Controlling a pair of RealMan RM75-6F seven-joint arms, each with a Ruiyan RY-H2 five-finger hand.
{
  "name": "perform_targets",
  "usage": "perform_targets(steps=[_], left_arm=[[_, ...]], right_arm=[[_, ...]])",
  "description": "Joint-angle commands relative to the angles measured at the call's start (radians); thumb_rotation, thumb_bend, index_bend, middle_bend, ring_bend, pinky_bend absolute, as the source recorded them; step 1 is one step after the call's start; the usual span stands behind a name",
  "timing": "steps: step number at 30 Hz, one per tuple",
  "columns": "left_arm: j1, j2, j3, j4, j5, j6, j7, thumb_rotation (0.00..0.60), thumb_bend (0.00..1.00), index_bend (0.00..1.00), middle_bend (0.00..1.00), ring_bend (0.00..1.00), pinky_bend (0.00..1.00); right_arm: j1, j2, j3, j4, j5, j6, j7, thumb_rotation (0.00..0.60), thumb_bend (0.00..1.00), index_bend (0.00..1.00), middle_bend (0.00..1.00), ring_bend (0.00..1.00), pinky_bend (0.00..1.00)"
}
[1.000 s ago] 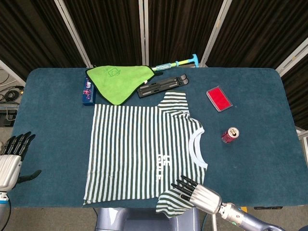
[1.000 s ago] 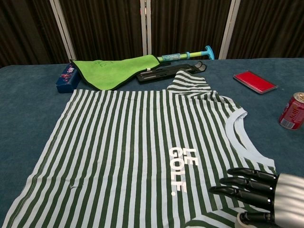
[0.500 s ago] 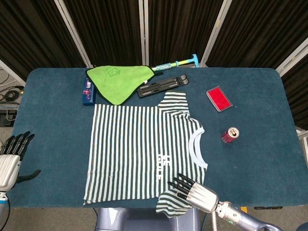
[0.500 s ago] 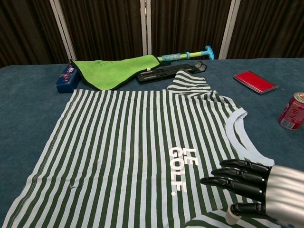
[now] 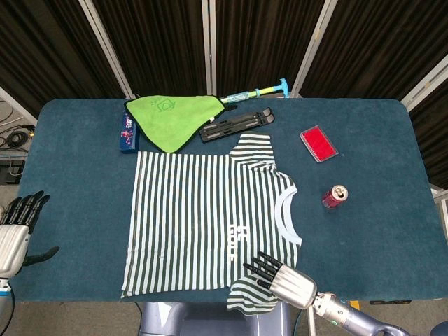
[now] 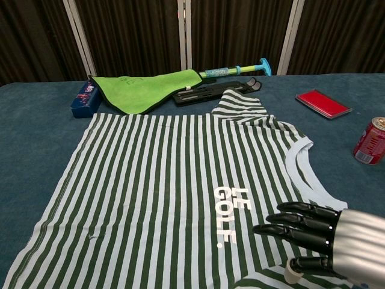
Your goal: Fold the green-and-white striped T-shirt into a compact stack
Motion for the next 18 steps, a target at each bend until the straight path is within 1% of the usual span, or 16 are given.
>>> perform_targets(steps=[1, 6, 8, 12, 18], left_arm=[[0.0, 0.0, 0.0, 0.0, -0.001, -0.001, 0.001, 0.6, 0.0, 0.0, 0.0, 0.0, 0.0], [-0.001, 0.0, 0.0, -0.001, -0.002, -0.002, -0.001, 0.6, 0.0, 0.0, 0.0, 0.0, 0.0], [-0.001, 0.001, 0.0, -0.001, -0.002, -0.002, -0.001, 0.6, 0.0, 0.0, 0.0, 0.0, 0.0], [-0.001, 0.002, 0.0, -0.001, -0.002, 0.0, -0.003, 0.6, 0.0, 0.0, 0.0, 0.0, 0.0], [-0.005, -0.003, 0.006, 0.002, 0.006, -0.01, 0.001, 0.6, 0.0, 0.0, 0.0, 0.0, 0.0]], right_arm=[[0.002, 0.001, -0.002, -0.003, 0.002, 0.003, 0.002, 0.6, 0.24, 0.43, 0.0, 0.0, 0.0], [0.008, 0.007, -0.005, -0.014, 0.007, 0.006, 0.006, 0.6, 0.27, 0.43, 0.0, 0.0, 0.0], [0.011, 0.009, -0.007, -0.016, 0.01, 0.001, 0.006, 0.6, 0.27, 0.45, 0.0, 0.0, 0.0], [0.014, 0.011, -0.016, -0.015, 0.012, 0.0, 0.013, 0.6, 0.28, 0.57, 0.0, 0.0, 0.0], [0.01, 0.003, -0.02, -0.005, 0.023, 0.013, 0.035, 0.6, 0.38, 0.65, 0.0, 0.0, 0.0]])
